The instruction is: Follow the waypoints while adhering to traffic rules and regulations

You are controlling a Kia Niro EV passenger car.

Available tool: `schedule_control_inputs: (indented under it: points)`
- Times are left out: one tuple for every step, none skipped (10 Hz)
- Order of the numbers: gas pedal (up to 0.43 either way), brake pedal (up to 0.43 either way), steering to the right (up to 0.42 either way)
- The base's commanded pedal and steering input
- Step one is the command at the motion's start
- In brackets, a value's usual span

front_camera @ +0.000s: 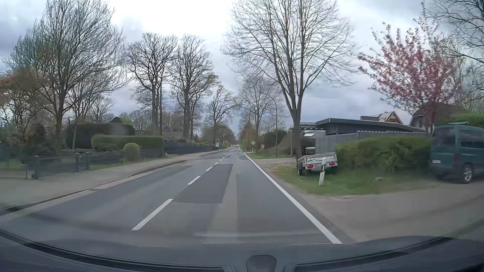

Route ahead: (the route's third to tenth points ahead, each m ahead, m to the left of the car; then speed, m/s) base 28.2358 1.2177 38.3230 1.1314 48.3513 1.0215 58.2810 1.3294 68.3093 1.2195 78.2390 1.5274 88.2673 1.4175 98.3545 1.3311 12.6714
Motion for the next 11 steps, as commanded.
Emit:
schedule_control_inputs:
  points:
    - [0.047, 0.000, 0.002]
    - [0.047, 0.000, 0.002]
    - [0.047, 0.000, 0.002]
    - [0.047, 0.000, 0.001]
    - [0.047, 0.000, 0.001]
    - [0.047, 0.000, -0.001]
    - [0.047, 0.000, -0.002]
    - [0.047, 0.000, -0.002]
    - [0.047, 0.000, -0.002]
    - [0.047, 0.000, -0.003]
    - [0.047, 0.000, -0.004]
